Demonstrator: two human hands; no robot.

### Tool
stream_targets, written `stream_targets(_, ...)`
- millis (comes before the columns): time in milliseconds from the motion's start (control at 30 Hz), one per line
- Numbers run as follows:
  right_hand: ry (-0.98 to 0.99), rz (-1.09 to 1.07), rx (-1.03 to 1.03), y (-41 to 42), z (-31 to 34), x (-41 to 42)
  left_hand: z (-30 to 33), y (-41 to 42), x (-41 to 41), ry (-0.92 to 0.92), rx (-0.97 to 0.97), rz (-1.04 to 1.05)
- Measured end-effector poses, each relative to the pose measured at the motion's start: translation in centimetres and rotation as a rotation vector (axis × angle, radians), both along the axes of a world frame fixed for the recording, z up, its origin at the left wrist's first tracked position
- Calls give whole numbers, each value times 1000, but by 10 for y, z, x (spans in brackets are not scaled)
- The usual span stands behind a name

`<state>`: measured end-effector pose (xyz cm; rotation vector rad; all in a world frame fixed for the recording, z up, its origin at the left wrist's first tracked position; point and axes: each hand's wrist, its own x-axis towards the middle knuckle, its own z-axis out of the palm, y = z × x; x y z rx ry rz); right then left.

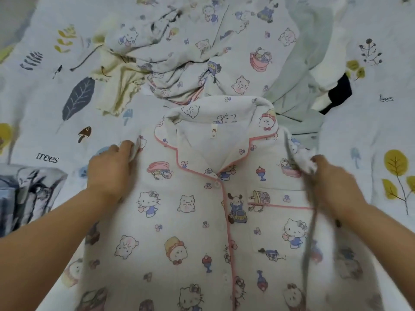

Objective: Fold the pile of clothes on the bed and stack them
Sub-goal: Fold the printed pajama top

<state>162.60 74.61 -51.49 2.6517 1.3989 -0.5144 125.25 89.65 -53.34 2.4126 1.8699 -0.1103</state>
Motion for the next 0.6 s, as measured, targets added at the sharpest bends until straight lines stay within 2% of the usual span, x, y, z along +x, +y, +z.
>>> stream_targets(100,-131,-126,39,5,16,44,5,-7,11,-61,93,59)
stream_targets(167,-166,-214,72,7,19,41,6,-27,25,-155,137,-13)
stream_targets(233,-163,-123,228,8,15,11,-2,-55,37,-190,159,-152)
stream_targets(300,-97,105,325,1,6,-41,-11,-84,42,-98,60,-272)
stream_targets(400,40,421,181,-22,-18,-106,-26,-109,30,128,-229,-359)
stream_targets(467,46,560,27,-36,-35,-126,-34,-111,17,162,-322,-360)
stream_targets(533,-2,605,-103,-42,-41,-131,-25,-104,11,43,-330,-372)
stream_targets(600,-18,550,-122,-37,-34,-132,-6,-94,7,-190,-151,-349)
